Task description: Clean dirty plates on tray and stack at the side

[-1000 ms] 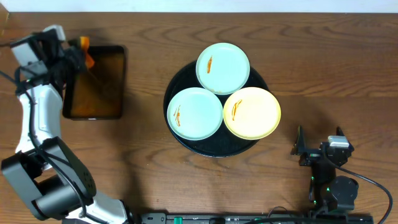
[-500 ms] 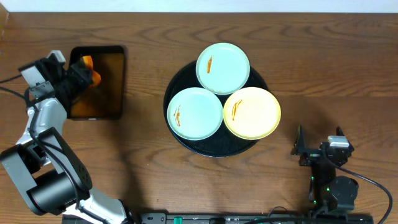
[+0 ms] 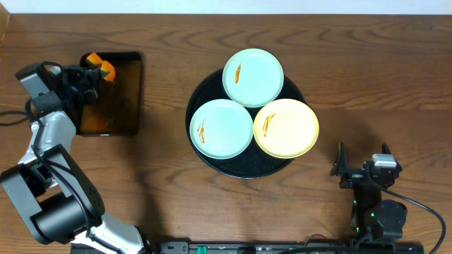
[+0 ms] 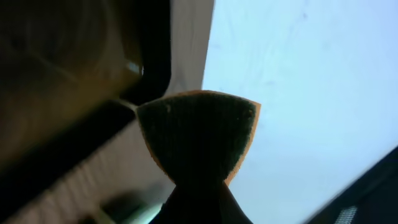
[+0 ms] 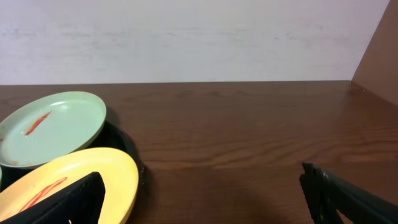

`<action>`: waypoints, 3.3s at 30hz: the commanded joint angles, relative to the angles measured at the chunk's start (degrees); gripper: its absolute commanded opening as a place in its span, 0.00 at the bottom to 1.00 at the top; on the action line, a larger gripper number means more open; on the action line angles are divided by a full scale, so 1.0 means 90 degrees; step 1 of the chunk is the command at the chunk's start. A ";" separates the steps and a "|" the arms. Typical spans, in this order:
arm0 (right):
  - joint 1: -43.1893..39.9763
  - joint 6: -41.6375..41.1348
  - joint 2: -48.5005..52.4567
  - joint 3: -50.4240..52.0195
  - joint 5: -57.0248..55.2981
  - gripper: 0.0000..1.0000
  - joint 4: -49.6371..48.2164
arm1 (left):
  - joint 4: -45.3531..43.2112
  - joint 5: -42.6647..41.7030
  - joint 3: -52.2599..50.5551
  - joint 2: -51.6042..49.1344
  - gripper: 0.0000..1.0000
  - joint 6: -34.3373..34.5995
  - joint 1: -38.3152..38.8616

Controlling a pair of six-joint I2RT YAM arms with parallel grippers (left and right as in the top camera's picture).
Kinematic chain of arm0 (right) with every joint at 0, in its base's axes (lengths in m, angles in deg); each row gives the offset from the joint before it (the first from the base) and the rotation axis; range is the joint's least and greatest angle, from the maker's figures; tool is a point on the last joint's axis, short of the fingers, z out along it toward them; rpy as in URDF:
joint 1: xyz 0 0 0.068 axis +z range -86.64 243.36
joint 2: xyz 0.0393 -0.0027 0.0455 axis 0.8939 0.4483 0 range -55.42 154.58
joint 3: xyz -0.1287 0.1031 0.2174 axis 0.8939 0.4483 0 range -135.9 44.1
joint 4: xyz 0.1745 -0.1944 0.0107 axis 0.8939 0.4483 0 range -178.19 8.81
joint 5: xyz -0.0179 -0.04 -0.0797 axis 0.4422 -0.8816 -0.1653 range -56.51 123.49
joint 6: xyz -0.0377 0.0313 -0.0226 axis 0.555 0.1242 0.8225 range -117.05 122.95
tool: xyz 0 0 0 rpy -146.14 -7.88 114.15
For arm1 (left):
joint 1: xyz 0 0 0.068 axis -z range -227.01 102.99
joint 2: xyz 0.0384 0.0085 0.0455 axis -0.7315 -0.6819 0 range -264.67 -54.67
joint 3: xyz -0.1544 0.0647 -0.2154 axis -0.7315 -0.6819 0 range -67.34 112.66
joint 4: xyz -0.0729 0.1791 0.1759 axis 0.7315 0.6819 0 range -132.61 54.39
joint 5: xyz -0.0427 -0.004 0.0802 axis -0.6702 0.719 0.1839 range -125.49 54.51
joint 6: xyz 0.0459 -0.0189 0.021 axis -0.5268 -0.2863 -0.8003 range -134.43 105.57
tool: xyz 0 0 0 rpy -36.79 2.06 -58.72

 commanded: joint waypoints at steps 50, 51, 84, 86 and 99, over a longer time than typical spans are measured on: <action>0.0095 0.0070 -0.0024 0.0010 -0.0017 0.99 0.0024 | 0.0784 -0.0262 0.0044 0.0056 0.07 0.2448 -0.0510; 0.0095 0.0070 -0.0024 0.0010 -0.0017 0.99 0.0024 | 0.0787 -0.0262 0.0044 0.0056 0.07 0.2448 -0.0510; 0.0095 0.0070 -0.0027 0.0010 -0.0017 0.99 0.0024 | 0.0811 -0.0216 0.0044 0.0053 0.08 0.2424 -0.0510; 0.0095 0.0070 -0.0027 0.0010 -0.0017 0.99 0.0024 | 0.0811 -0.0214 0.0044 0.0053 0.07 0.2424 -0.0510; 0.0095 0.0070 -0.0027 0.0010 -0.0017 0.99 0.0024 | 0.1120 -0.0046 0.0044 0.0053 0.08 0.2370 -0.0510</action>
